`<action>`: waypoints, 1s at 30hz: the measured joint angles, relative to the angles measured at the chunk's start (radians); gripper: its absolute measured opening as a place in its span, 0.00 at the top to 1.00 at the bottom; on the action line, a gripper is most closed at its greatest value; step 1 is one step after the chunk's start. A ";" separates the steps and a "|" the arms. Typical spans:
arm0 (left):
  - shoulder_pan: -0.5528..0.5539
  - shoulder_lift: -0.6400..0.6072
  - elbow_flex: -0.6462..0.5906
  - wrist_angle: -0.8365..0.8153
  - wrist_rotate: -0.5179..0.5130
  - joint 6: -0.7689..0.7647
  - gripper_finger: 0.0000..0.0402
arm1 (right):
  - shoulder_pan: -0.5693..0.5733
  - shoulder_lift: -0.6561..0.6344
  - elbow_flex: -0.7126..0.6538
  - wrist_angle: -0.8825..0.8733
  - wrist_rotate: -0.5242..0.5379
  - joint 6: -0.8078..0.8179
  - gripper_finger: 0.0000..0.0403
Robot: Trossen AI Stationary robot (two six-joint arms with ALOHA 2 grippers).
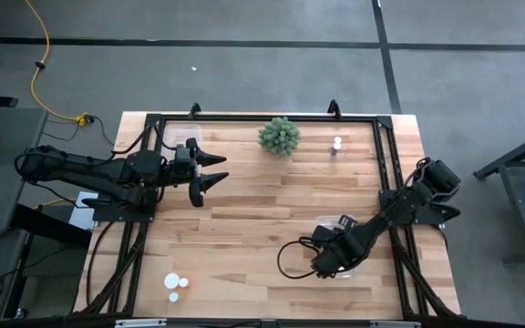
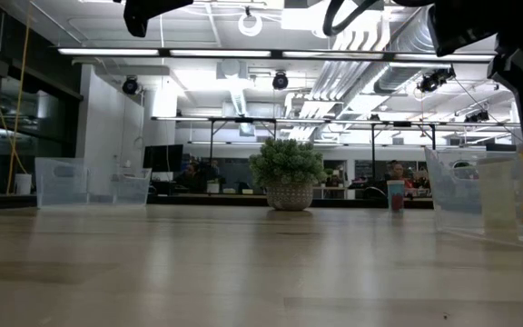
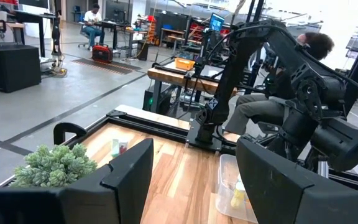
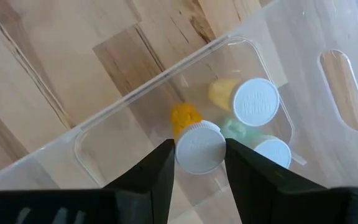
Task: Pick and place medicine bottles into bin by pill shape (circle, oval)
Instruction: Put the orange tablet bottle into the right transparent bin, then put the light blue tablet bottle into the right transparent bin
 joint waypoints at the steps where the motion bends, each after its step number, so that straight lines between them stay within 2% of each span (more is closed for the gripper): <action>1: 0.000 0.000 0.000 0.000 0.000 0.000 0.46 | 0.000 0.000 0.000 0.003 0.000 0.000 0.67; 15: 0.000 0.000 0.000 -0.001 0.000 0.000 0.46 | 0.000 0.000 0.000 0.009 0.000 -0.008 0.67; 25: 0.000 0.000 0.000 -0.001 0.000 0.000 0.46 | 0.000 0.000 0.000 0.009 -0.006 0.007 0.46; 30: 0.000 0.000 0.000 -0.001 0.000 0.000 0.46 | 0.002 -0.008 0.021 0.005 -0.079 -0.033 0.40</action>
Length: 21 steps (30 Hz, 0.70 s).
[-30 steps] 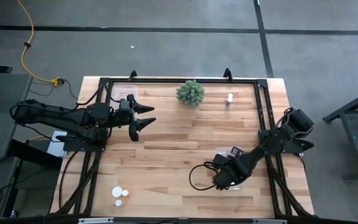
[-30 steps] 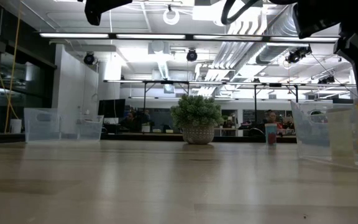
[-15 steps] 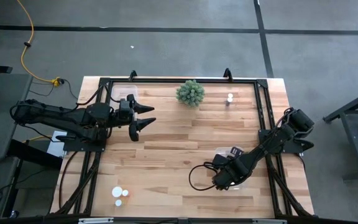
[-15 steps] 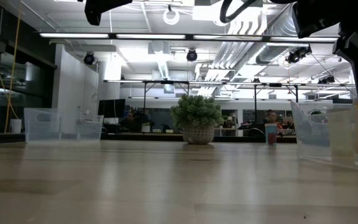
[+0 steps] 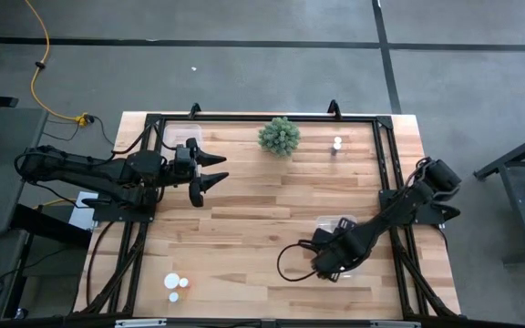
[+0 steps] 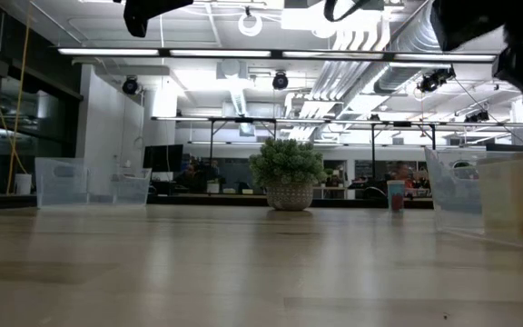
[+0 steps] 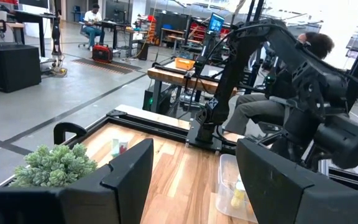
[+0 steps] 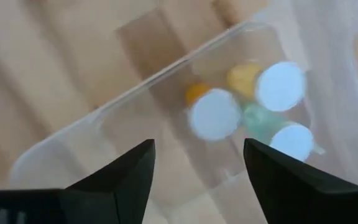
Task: Pick and place medicine bottles into bin by pill shape (circle, oval)
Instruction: Put the light blue tablet bottle into the right transparent bin
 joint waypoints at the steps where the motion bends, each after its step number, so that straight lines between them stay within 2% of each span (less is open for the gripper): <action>1: 0.000 0.000 0.000 0.000 0.000 0.000 0.46 | 0.005 -0.011 0.006 -0.001 -0.008 -0.024 0.40; 5: 0.000 0.000 0.000 0.000 0.000 0.000 0.46 | 0.007 -0.107 0.015 0.024 -0.075 -0.080 0.40; 8: 0.000 0.000 0.000 0.001 0.000 0.000 0.46 | 0.000 -0.228 0.015 0.121 -0.095 -0.106 0.40; 10: 0.000 0.000 0.000 0.000 0.000 0.000 0.46 | -0.017 -0.310 0.015 0.185 -0.053 -0.107 0.40; 13: 0.000 0.000 0.000 0.001 0.008 0.000 0.46 | -0.080 -0.416 0.015 0.243 0.104 -0.125 0.40; 16: 0.000 0.000 0.000 0.001 0.039 -0.001 0.46 | -0.167 -0.488 0.015 0.252 0.241 -0.219 0.40; 18: 0.000 0.000 0.000 0.001 0.060 -0.002 0.46 | -0.230 -0.514 0.015 0.251 0.259 -0.307 0.40; 21: 0.000 0.000 0.000 0.001 0.078 -0.004 0.46 | -0.326 -0.532 -0.015 0.290 0.187 -0.427 0.40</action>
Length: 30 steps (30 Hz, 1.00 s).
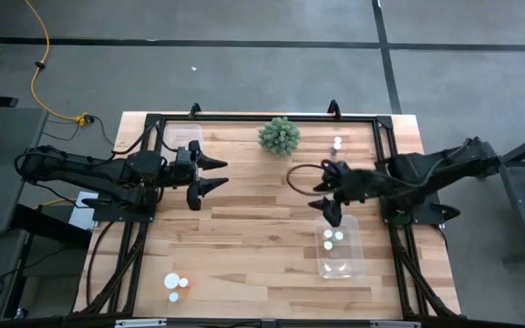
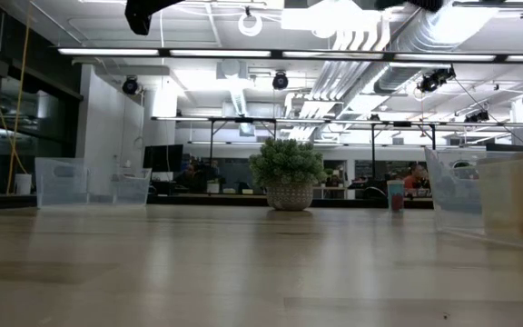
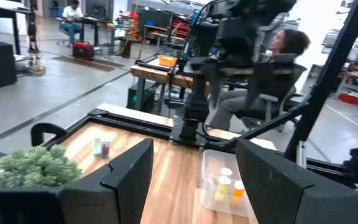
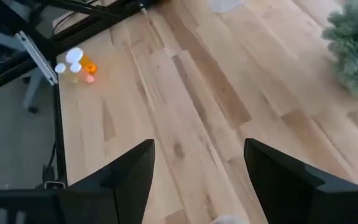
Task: Pick and place medicine bottles into bin by pill shape (circle, oval)
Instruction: Put the light blue tablet bottle into the right transparent bin
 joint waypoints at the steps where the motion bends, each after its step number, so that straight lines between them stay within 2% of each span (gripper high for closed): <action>1: 0.000 0.000 0.000 0.000 0.001 -0.004 0.46 | -0.030 -0.010 -0.037 0.045 -0.045 -0.028 0.40; 6: 0.000 0.000 0.000 0.000 0.001 -0.023 0.46 | -0.157 -0.062 -0.325 0.430 -0.242 -0.102 0.40; 12: 0.000 0.000 0.000 0.000 0.002 -0.024 0.46 | -0.283 -0.068 -0.564 0.998 -0.292 -0.125 0.40; 15: 0.000 0.000 0.000 0.000 0.001 -0.025 0.46 | -0.319 -0.069 -0.601 1.165 -0.290 -0.159 0.40; 21: 0.000 0.000 0.000 0.000 0.001 -0.023 0.46 | -0.327 -0.070 -0.586 1.216 -0.289 -0.375 0.40; 30: 0.000 0.000 0.000 0.000 0.000 -0.023 0.46 | -0.328 -0.070 -0.575 1.216 -0.287 -0.351 0.40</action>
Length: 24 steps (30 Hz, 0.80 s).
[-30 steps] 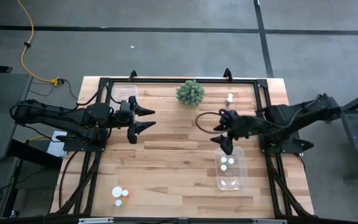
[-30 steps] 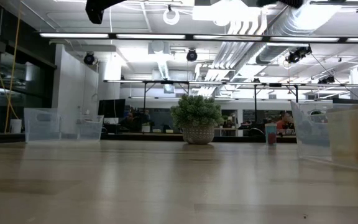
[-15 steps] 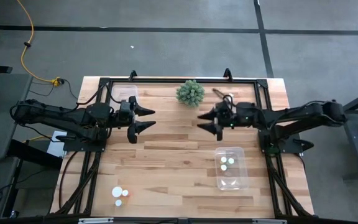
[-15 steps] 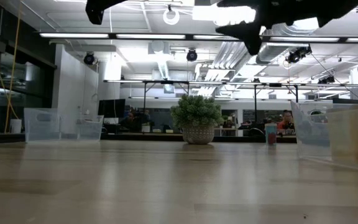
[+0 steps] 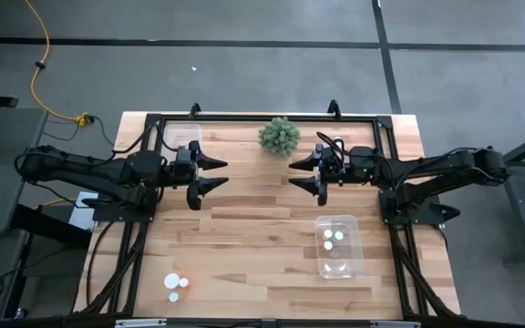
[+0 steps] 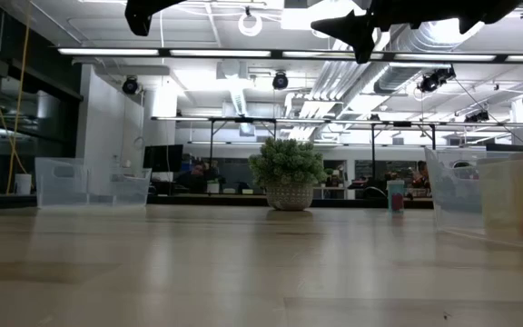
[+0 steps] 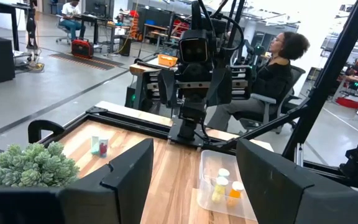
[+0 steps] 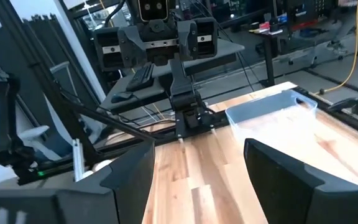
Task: Pick and place medicine bottles into bin by pill shape (circle, oval)
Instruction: Put the light blue tablet bottle into the right transparent bin
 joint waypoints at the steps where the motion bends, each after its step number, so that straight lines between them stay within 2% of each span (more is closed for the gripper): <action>1: 0.000 0.000 0.000 0.000 0.000 0.000 0.46 | 0.000 0.000 0.000 0.000 0.000 0.009 0.40; 7: 0.000 0.000 0.000 0.000 -0.007 0.000 0.46 | 0.000 0.000 0.001 0.000 0.000 0.027 0.40; 10: 0.000 0.000 0.000 0.000 -0.007 0.000 0.46 | 0.001 0.000 0.001 0.000 0.036 0.040 0.40; 13: 0.000 0.000 0.000 0.000 -0.007 0.000 0.46 | -0.003 0.000 0.001 -0.001 0.093 0.093 0.40; 16: 0.000 0.000 0.000 0.000 -0.008 0.000 0.46 | -0.020 0.000 0.011 -0.042 0.217 0.184 0.40; 19: 0.000 0.000 0.000 0.000 -0.011 0.000 0.46 | -0.057 -0.003 0.094 -0.268 0.377 0.274 0.40; 22: 0.000 0.000 0.000 0.000 -0.011 0.000 0.46 | -0.120 0.010 0.245 -0.667 0.497 0.364 0.40; 24: 0.000 0.000 0.000 0.000 -0.015 0.000 0.46 | -0.179 0.041 0.350 -0.920 0.538 0.415 0.40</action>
